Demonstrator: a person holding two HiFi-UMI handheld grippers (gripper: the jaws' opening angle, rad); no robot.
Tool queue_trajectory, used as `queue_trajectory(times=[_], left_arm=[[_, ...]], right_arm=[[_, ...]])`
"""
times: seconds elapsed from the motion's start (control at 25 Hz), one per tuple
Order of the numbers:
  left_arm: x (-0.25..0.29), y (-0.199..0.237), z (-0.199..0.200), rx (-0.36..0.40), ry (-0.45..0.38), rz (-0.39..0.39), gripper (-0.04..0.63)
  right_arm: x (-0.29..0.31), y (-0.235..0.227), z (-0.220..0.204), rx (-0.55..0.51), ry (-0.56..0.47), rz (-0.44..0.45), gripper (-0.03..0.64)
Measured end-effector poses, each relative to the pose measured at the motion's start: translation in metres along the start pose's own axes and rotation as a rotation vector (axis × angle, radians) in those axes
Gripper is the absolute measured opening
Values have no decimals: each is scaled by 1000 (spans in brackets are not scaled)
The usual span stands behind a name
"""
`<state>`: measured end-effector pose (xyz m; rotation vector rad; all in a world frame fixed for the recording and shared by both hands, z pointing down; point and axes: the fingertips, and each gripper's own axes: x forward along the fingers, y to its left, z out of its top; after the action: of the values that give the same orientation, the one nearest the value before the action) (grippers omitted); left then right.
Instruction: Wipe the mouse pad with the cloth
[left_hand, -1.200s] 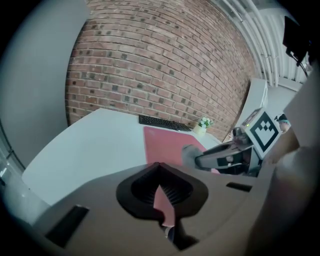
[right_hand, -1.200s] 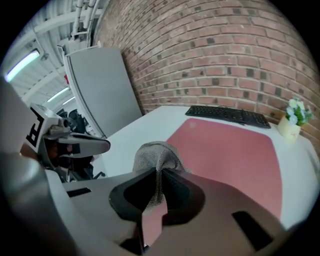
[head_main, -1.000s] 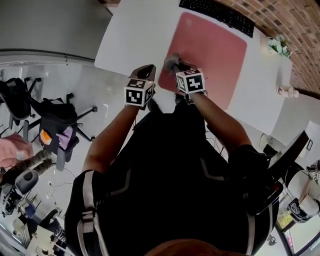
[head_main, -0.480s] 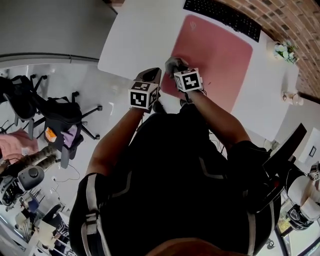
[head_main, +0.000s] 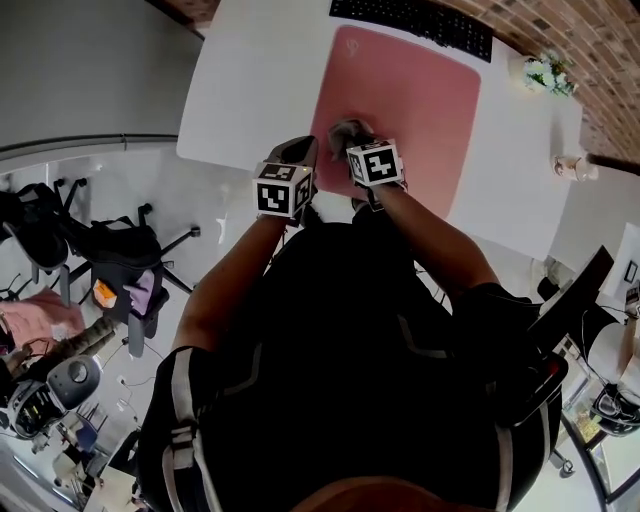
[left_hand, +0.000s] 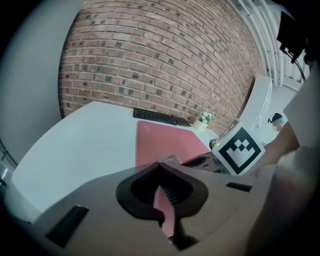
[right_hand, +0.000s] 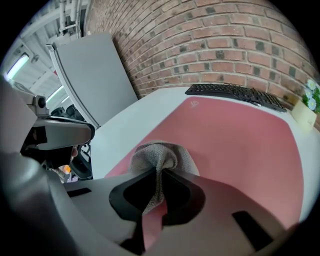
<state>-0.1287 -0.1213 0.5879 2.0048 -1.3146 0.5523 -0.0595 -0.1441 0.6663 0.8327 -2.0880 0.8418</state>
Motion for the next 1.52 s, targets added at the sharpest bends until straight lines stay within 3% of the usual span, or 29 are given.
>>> queue_trajectory(times=[0.92,1.52], left_arm=[[49,-90,12,168,58,-171,0],[73,-130,17,212,85,-229,0]], right_arm=[[-67,-105,-56,203,-42,-160,40],[-118,-176,-100,306,-56,-289,40]])
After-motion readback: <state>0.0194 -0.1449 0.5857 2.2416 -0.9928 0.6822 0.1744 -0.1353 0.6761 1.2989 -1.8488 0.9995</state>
